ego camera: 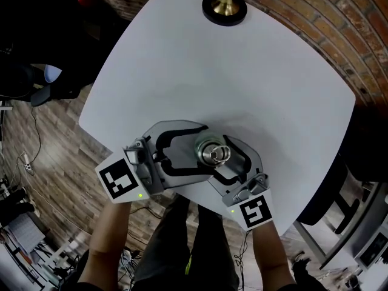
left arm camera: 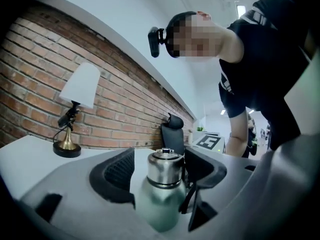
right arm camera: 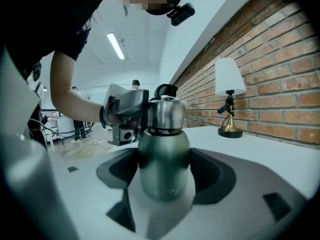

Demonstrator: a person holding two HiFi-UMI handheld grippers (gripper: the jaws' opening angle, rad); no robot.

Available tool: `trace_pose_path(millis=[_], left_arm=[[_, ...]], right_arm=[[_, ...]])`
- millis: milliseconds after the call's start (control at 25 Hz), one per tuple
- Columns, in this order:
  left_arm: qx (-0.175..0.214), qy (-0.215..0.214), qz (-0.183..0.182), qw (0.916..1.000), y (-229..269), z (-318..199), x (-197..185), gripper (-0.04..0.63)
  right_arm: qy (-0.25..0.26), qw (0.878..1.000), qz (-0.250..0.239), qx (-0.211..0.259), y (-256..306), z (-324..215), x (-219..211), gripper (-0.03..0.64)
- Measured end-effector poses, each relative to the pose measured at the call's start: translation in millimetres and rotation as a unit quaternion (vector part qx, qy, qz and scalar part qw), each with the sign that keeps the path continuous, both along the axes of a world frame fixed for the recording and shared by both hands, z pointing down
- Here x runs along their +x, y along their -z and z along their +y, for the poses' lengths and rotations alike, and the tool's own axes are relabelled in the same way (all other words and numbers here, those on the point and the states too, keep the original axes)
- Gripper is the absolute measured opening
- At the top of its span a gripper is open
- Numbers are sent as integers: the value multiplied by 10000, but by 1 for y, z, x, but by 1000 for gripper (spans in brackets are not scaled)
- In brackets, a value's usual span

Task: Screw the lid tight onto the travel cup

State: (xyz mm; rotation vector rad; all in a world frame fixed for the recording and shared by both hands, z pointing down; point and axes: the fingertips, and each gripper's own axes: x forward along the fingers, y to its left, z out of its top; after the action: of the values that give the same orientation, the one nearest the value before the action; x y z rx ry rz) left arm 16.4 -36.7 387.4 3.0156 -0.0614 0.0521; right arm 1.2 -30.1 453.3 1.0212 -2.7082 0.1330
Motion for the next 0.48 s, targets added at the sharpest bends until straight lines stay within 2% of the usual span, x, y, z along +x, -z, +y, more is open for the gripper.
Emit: trace_pose_path(millis=[40,120,240,360,480], left_arm=[[3,217,36,9998,3,-1,-1,313],[76,695,-116,9975,1,-2,-1,311],[126,1460,-268,9888,-3,-4,-4,307],[278,1827,-221,9825,-3,1,0,261],[360,2141,-330,9756,-5,2,7,270]], right_arm=[[9,10000,20,4,0,0,0,314],[3,10000,38,-12,-1,0,1,314],[3,10000,36,-6,-1,-2,0,314],[-52,10000,-16,-54,-2,-3,1,314],[-53,10000,16,-12,-2,-2,0,314]])
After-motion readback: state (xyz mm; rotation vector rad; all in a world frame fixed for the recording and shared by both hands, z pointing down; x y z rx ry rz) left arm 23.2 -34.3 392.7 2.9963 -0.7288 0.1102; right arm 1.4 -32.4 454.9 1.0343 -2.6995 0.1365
